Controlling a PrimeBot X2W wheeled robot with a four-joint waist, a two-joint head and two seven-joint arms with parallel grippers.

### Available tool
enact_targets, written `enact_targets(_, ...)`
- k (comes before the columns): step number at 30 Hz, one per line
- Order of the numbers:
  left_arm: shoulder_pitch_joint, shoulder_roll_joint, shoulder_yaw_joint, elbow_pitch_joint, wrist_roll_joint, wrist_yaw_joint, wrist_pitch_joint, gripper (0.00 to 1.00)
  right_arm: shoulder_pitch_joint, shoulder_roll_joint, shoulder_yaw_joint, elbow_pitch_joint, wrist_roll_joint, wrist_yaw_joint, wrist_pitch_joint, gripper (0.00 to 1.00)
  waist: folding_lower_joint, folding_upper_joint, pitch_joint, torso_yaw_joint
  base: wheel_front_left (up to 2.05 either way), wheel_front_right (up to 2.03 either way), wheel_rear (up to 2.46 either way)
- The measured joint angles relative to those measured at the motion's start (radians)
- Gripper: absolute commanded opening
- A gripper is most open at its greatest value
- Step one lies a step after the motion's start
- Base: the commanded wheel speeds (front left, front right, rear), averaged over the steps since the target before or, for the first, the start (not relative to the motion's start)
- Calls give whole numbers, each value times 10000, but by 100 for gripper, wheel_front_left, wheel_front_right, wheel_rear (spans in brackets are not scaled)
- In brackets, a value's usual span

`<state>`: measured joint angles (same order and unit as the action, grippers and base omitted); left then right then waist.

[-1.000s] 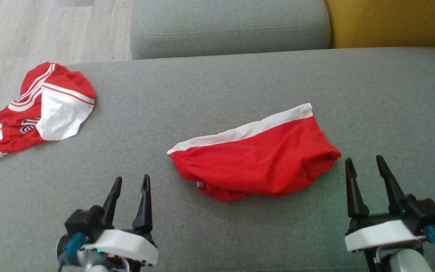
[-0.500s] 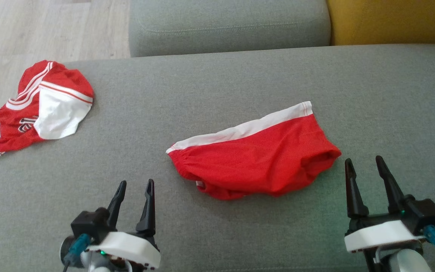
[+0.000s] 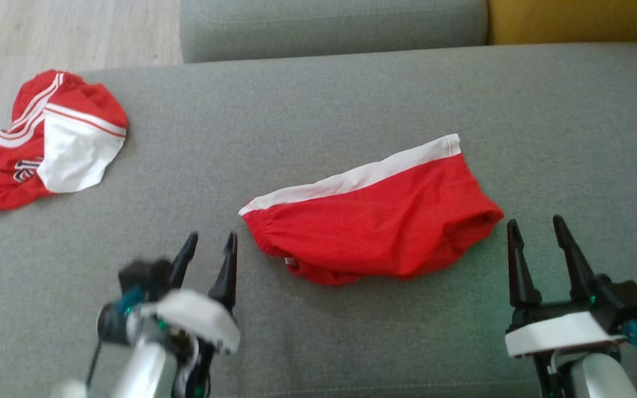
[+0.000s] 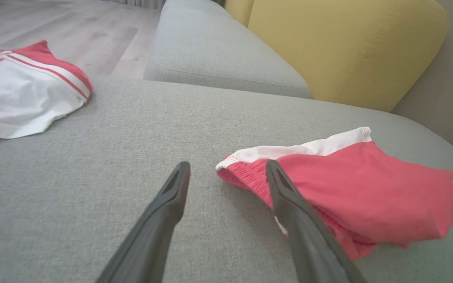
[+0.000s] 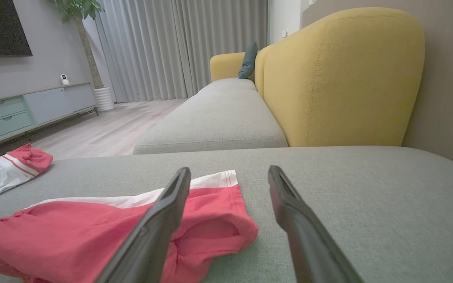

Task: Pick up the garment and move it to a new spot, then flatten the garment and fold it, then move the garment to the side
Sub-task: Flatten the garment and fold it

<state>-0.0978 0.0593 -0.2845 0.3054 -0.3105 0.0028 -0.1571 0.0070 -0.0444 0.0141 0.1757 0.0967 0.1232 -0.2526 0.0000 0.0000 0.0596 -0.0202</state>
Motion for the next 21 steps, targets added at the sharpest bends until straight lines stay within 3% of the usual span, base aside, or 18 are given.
enact_targets(4, -1010, -35, -6, 355, -690, 25, 1168, 100, -168, 0, 15, -25, 0, 0, 0, 100, 0, 0, 247, 15, 0, 0, 0)
enact_targets(12, -2710, -134, -138, 1599, -1590, 493, 2913, 100, -533, 0, 117, -81, 0, 0, 0, 100, 1, 0, 908, -129, 0, 0, 0)
enact_targets(21, -3476, -201, -320, 2228, -2096, 855, 3544, 100, -821, 0, 42, -144, 0, 0, 0, 100, 2, 0, 1633, -320, 0, 0, 0)
